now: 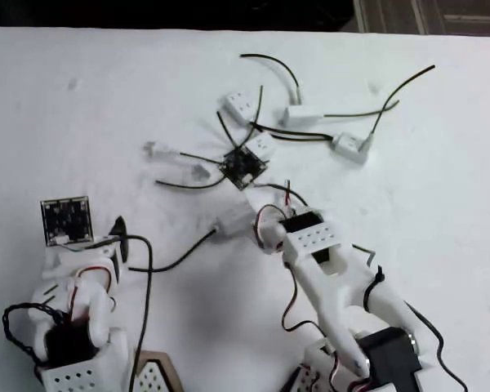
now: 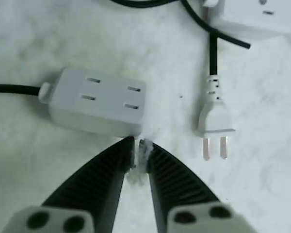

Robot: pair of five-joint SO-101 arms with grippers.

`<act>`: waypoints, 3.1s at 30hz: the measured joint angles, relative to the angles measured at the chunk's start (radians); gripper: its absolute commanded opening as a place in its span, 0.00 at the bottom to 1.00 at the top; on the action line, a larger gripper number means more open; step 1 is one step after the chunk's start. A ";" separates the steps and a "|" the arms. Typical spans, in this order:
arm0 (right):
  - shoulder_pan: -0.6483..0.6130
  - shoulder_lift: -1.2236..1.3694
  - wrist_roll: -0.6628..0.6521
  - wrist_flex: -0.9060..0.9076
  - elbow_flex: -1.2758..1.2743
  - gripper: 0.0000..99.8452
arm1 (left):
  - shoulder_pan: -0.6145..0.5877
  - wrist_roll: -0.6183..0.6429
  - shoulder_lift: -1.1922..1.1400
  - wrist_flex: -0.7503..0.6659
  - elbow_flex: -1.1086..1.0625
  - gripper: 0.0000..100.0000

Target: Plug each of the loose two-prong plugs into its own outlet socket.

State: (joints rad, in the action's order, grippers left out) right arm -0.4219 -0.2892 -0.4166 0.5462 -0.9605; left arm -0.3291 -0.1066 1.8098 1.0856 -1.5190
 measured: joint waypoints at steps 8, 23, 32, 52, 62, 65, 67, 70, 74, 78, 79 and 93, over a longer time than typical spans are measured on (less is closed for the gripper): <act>0.000 0.000 0.000 -0.023 0.000 0.02 | 0.000 0.000 0.000 0.000 0.000 0.22; -0.114 -0.114 0.000 0.259 0.166 0.02 | 0.000 0.000 0.000 0.000 0.000 0.22; -0.325 0.115 0.000 -0.023 0.167 0.02 | 0.000 0.000 0.000 0.000 0.000 0.22; -0.353 0.253 0.000 0.163 0.218 0.02 | 0.000 0.000 0.000 0.000 0.000 0.22; -0.327 0.253 0.000 0.433 0.479 0.02 | 0.000 0.000 0.000 0.000 0.000 0.22; -0.272 0.253 0.000 0.494 0.580 0.03 | 0.000 0.000 0.000 0.000 0.000 0.22; -0.229 0.253 0.000 0.535 0.640 0.09 | 0.000 0.000 0.000 0.000 0.000 0.22; -0.166 0.253 0.000 0.591 0.712 0.19 | 0.000 0.000 0.000 0.000 0.000 0.22; -0.092 0.253 -0.002 0.601 0.738 0.20 | 0.000 0.000 0.000 0.000 0.000 0.22; -0.081 0.307 -0.044 0.546 0.743 0.20 | 0.000 0.000 0.000 0.000 0.000 0.22; -0.081 0.331 -0.058 0.528 0.744 0.20 | 0.000 0.000 0.000 0.000 0.000 0.22; 0.015 0.674 -0.089 0.502 0.994 0.20 | 0.000 0.000 0.000 0.000 0.000 0.22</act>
State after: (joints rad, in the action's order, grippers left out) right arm -0.4066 0.3844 -0.5056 1.0480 0.0338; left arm -0.3291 -0.1066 1.8098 1.0856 -1.5190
